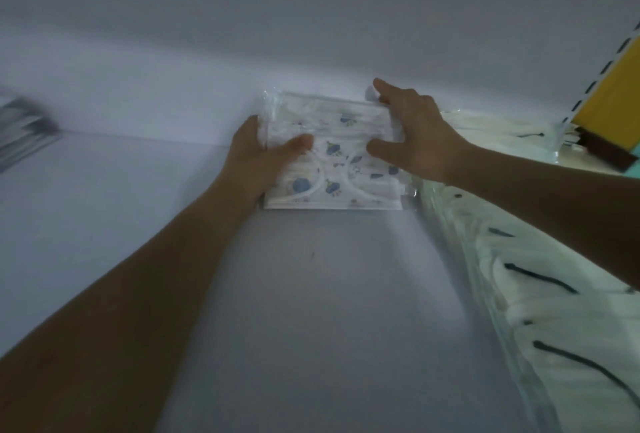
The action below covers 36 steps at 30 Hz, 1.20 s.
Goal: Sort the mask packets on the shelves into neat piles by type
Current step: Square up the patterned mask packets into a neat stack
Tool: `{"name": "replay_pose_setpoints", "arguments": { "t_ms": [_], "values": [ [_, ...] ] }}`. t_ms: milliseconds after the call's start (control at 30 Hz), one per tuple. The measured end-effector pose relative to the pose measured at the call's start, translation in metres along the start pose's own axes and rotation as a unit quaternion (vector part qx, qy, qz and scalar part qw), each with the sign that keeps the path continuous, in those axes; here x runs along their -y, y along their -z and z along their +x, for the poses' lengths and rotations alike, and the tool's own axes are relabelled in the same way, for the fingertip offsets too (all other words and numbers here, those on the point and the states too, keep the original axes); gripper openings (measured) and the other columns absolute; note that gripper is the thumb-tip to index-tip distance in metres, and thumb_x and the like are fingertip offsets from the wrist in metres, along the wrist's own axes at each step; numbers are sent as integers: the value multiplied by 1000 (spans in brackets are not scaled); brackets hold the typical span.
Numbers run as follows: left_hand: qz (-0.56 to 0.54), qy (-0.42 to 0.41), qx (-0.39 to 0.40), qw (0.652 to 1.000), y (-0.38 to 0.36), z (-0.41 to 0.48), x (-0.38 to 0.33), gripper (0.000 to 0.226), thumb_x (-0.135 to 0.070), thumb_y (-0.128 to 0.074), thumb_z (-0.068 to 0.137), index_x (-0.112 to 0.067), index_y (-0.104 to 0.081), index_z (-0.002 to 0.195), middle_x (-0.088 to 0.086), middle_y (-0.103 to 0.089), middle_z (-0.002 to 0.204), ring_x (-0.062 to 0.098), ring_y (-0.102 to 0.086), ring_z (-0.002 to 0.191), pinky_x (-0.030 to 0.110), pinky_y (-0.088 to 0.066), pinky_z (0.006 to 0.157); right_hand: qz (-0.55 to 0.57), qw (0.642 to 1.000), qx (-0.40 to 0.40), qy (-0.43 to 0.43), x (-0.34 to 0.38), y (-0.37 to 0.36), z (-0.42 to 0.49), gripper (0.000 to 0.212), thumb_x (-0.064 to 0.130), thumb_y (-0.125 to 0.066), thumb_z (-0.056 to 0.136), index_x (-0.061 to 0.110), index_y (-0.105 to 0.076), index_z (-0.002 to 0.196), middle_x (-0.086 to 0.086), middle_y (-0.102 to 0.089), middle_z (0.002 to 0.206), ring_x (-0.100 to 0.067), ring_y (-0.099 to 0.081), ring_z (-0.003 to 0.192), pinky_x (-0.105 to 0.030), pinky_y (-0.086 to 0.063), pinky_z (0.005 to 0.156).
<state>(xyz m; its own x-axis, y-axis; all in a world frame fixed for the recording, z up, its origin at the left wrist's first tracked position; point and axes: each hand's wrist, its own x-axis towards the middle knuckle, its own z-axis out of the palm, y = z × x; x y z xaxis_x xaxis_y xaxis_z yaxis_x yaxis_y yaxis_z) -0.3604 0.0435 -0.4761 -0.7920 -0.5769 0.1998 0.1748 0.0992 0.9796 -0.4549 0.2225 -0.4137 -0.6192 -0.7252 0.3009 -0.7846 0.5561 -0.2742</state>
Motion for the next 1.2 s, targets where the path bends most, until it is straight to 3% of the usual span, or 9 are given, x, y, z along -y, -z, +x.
{"name": "replay_pose_setpoints", "arguments": {
  "t_ms": [300,367,433,500,567,733,867,1033,1200],
  "values": [
    [-85,28,-1,996,1,0,-11,27,-9,-71,79,-9,-59,103,4,-72,88,11,-70,72,25,-57,62,24,996,-85,34,0,0,3,66,38,-60,80,19,-40,139,-9,-46,130,-24,-41,120,-16,-22,94],
    [22,-3,-2,1000,2,3,-7,58,-11,-75,76,-11,-46,126,10,-62,116,15,-65,95,34,-55,83,-42,997,-55,43,-4,-8,-1,72,48,-46,73,18,-43,138,-13,-44,134,-31,-39,126,-24,-21,103],
    [169,-56,-23,984,2,5,-4,103,-21,-81,71,-19,-12,148,13,-36,142,25,-44,126,43,-39,106,-119,991,-32,48,-5,-17,-5,85,55,-31,68,19,-31,145,-14,-34,145,-32,-26,137,-42,-11,113],
    [328,-138,-56,933,1,-2,-4,114,-41,-72,66,-26,5,147,16,-14,152,31,-18,140,47,-20,114,-162,987,0,9,-3,-22,-7,85,53,-30,73,22,-9,150,-6,-13,155,-25,-4,144,-44,5,115],
    [467,-218,-40,856,-3,-11,-2,97,-49,-53,65,-30,-4,147,14,-5,156,32,-3,144,52,-5,113,-192,981,24,-6,-3,-22,-7,81,47,-39,86,23,6,149,-1,5,158,-21,9,145,-42,13,114],
    [593,-308,32,743,-2,-7,8,80,-57,-32,78,-4,-43,137,19,-33,148,40,-24,139,60,-7,109,-228,971,76,-7,-4,-24,-8,88,54,-39,87,22,16,147,-3,22,155,-22,19,143,-40,15,113],
    [595,-274,50,754,-6,-12,6,88,-61,-18,77,-5,-30,144,16,-15,155,32,-16,143,55,-2,111,-226,970,90,1,-2,-22,-10,104,71,-3,59,21,14,148,-5,26,154,-22,22,142,-37,17,112],
    [618,-175,95,760,-9,-16,-2,105,-74,-10,62,-16,-6,149,7,19,156,21,14,144,48,8,114,-228,972,59,-3,-2,-30,-9,82,65,-22,90,17,12,148,-3,22,155,-19,19,143,-39,15,114],
    [608,-183,95,767,-9,-19,1,106,-81,-10,62,-23,12,148,7,24,154,21,18,143,48,10,113,-249,967,39,24,0,-29,-9,96,74,-9,76,14,8,149,-8,20,156,-23,17,144,-38,15,113]
  ]
}}
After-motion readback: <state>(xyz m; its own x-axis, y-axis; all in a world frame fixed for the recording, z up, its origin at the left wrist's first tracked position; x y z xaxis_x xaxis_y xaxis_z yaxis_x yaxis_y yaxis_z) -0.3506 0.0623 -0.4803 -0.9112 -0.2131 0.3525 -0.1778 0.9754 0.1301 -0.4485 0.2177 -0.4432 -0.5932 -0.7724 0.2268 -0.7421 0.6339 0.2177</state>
